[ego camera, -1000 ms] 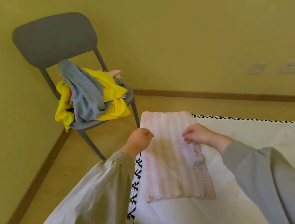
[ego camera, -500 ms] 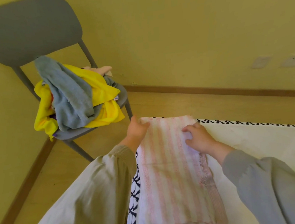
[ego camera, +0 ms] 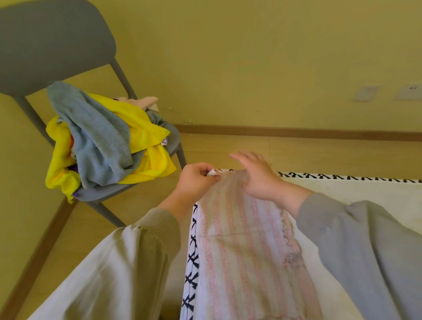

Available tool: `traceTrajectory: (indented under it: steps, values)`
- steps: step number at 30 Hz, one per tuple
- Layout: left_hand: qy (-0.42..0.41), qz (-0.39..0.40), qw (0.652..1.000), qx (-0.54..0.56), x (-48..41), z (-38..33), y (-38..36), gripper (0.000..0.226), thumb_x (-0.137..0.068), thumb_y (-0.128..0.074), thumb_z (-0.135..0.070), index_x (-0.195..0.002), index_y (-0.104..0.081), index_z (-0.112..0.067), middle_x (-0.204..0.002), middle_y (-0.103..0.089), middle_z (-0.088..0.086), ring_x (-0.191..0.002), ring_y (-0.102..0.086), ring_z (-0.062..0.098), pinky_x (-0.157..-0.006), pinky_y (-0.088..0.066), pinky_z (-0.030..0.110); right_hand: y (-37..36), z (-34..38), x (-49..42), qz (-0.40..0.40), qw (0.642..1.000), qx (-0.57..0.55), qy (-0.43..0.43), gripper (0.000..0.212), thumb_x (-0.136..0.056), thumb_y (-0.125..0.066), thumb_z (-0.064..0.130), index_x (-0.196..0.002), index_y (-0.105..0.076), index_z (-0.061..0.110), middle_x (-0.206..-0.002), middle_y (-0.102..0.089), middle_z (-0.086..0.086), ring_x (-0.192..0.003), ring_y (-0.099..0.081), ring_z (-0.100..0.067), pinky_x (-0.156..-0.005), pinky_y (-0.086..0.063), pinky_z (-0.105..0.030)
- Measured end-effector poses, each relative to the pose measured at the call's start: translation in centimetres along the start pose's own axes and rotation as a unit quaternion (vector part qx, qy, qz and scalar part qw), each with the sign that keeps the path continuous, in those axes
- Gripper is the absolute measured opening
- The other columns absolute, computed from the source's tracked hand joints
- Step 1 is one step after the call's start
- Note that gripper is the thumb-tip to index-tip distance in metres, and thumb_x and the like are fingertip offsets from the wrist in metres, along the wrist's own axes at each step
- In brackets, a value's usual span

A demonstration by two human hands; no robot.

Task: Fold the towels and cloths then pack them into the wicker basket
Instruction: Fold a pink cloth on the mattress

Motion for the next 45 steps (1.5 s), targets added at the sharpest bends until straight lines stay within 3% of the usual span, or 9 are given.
traceTrajectory:
  steps: [3, 5, 8, 14, 21, 26, 31, 35, 45]
  values:
    - [-0.003, 0.028, 1.0, 0.01, 0.5, -0.7, 0.7, 0.022, -0.081, -0.069, 0.002, -0.071, -0.066, -0.018, -0.07, -0.063, 0.004, -0.067, -0.054, 0.012, -0.06, -0.043, 0.02, 0.3, 0.9, -1.1, 0.077, 0.993, 0.087, 0.024, 0.045, -0.083, -0.056, 0.008, -0.125, -0.057, 0.024, -0.149, -0.035, -0.004, -0.141, -0.021, -0.028, -0.117, -0.012, -0.045]
    - [-0.009, 0.015, 1.0, -0.002, 0.7, -1.0, 1.4, 0.022, -0.081, -0.068, 0.003, -0.071, -0.066, -0.017, -0.071, -0.064, 0.003, -0.067, -0.057, 0.011, -0.06, -0.046, 0.019, 0.9, 0.8, -1.4, 0.096, 0.985, 0.14, 0.015, 0.01, -0.086, -0.054, 0.017, -0.081, -0.061, 0.021, -0.101, -0.062, -0.004, -0.112, -0.049, -0.027, -0.109, -0.022, -0.046]
    - [-0.027, -0.048, 0.995, -0.082, 0.7, -0.7, 2.6, 0.017, -0.082, -0.067, -0.001, -0.074, -0.067, -0.016, -0.076, -0.066, 0.007, -0.068, -0.059, 0.013, -0.056, -0.048, 0.021, 2.2, -0.9, -0.8, 0.088, 0.983, 0.159, -0.037, 0.032, -0.089, -0.051, 0.015, -0.058, -0.041, 0.019, -0.061, -0.045, 0.002, -0.074, -0.049, -0.024, -0.08, -0.032, -0.036]
    - [-0.022, -0.157, 0.962, -0.221, 1.0, -0.7, 3.3, 0.011, -0.087, -0.062, -0.017, -0.081, -0.071, -0.015, -0.063, -0.056, 0.001, -0.062, -0.046, 0.016, -0.051, -0.032, 0.024, 4.6, -3.6, 0.8, -0.017, 0.982, 0.154, -0.111, 0.027, -0.095, -0.052, 0.017, -0.068, -0.054, 0.017, -0.06, -0.049, 0.001, -0.063, -0.05, -0.023, -0.047, -0.027, -0.025]
    - [-0.025, -0.207, 0.97, -0.128, -0.1, -3.2, 3.1, 0.021, -0.086, -0.051, -0.009, -0.073, -0.064, -0.021, -0.072, -0.071, 0.006, -0.072, -0.068, 0.027, -0.068, -0.057, 0.045, 6.2, -2.9, 0.0, -0.187, 0.968, 0.117, -0.115, 0.03, -0.08, -0.04, -0.009, -0.079, -0.062, 0.011, -0.066, -0.059, -0.007, -0.07, -0.061, -0.031, -0.049, -0.037, -0.028]
    - [-0.028, -0.21, 0.976, -0.042, 0.3, -2.8, 2.8, 0.016, -0.095, -0.051, -0.019, -0.094, -0.066, -0.014, -0.087, -0.071, 0.003, -0.084, -0.068, 0.018, -0.073, -0.056, 0.032, 5.9, -2.9, 0.5, -0.252, 0.963, 0.064, -0.076, 0.043, -0.087, -0.043, -0.005, -0.116, -0.066, 0.016, -0.102, -0.071, -0.007, -0.09, -0.068, -0.028, -0.075, -0.052, -0.03]
    - [0.039, -0.176, 0.977, 0.11, 2.4, -1.1, 2.3, 0.025, -0.092, -0.045, -0.013, -0.098, -0.069, -0.007, -0.088, -0.073, 0.004, -0.082, -0.071, 0.014, -0.072, -0.056, 0.028, 4.5, -3.3, 2.7, -0.234, 0.969, 0.016, -0.077, 0.045, -0.085, -0.045, -0.005, -0.122, -0.064, 0.013, -0.118, -0.067, -0.01, -0.102, -0.064, -0.029, -0.079, -0.046, -0.028]
    - [0.092, -0.158, 0.968, 0.17, 5.3, 0.2, 2.2, 0.021, -0.09, -0.048, -0.011, -0.081, -0.065, -0.004, -0.078, -0.073, 0.013, -0.071, -0.072, 0.023, -0.07, -0.058, 0.032, 2.8, -3.8, 6.2, -0.218, 0.974, 0.002, -0.053, 0.041, -0.085, -0.049, -0.004, -0.121, -0.064, 0.009, -0.121, -0.064, -0.011, -0.113, -0.056, -0.029, -0.09, -0.041, -0.03]
    - [0.15, -0.034, 0.981, 0.122, 10.3, 3.7, 0.5, 0.013, -0.086, -0.063, 0.002, -0.088, -0.064, -0.01, -0.072, -0.067, 0.01, -0.054, -0.067, 0.015, -0.062, -0.057, 0.029, -0.6, -5.4, 12.9, -0.208, 0.974, 0.073, 0.046, 0.028, -0.065, -0.061, -0.015, -0.087, -0.068, 0.002, -0.083, -0.066, -0.011, -0.083, -0.059, -0.033, -0.073, -0.037, -0.03]
Point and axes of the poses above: each hand's wrist, its own x-axis away from the middle knuckle, its own y-axis out of the back of the hand, z = x × y, the point moved 1 cm from there along -x, towards the middle knuckle
